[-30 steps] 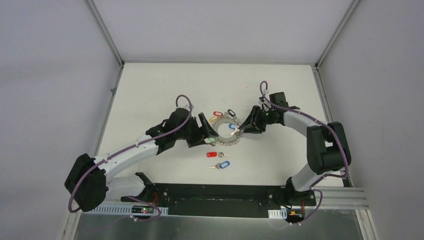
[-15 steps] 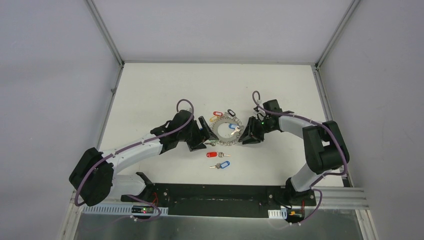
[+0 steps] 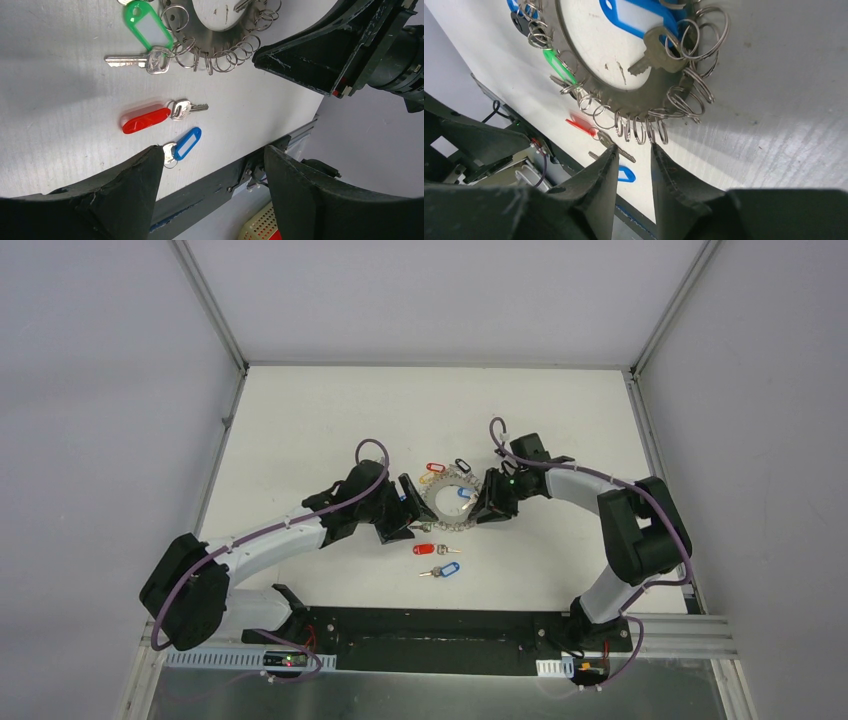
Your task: Put the keys on the keyring
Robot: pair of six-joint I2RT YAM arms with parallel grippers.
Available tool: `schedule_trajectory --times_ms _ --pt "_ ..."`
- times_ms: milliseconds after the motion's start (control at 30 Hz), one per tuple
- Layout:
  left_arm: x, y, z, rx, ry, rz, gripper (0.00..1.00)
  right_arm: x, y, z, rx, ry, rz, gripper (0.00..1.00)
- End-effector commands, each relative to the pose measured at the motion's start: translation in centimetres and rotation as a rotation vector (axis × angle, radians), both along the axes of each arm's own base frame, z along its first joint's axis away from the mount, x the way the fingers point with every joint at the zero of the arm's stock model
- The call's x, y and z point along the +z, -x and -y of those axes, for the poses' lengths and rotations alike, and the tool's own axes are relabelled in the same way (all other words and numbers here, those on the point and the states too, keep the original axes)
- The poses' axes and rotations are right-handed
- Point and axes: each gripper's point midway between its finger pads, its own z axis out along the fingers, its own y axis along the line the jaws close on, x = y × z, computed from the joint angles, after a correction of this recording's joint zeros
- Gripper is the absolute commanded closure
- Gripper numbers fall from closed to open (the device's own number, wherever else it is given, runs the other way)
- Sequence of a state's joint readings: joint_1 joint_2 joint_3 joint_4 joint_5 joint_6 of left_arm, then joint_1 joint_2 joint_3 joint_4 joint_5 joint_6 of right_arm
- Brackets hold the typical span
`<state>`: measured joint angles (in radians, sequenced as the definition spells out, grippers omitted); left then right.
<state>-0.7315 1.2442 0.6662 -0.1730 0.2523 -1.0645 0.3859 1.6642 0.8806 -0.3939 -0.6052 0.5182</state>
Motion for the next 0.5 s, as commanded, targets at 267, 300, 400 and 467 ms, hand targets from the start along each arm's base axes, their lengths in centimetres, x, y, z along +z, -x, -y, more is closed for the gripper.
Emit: schedule_trajectory --times_ms 267,300,400,467 --pt "3.0 -0.7 0.4 0.016 0.079 0.053 0.25 1.3 -3.0 -0.3 0.007 0.069 0.113 0.67" --pt "3.1 -0.7 0.4 0.016 0.081 0.055 0.25 1.0 -3.1 -0.3 0.009 0.075 0.109 0.67" --pt "3.1 -0.7 0.4 0.014 0.083 0.054 0.25 0.4 -2.9 -0.4 0.020 0.086 0.088 0.67" --pt "3.1 -0.7 0.5 0.012 0.086 0.052 0.25 0.1 -2.6 -0.4 0.026 0.086 0.073 0.67"
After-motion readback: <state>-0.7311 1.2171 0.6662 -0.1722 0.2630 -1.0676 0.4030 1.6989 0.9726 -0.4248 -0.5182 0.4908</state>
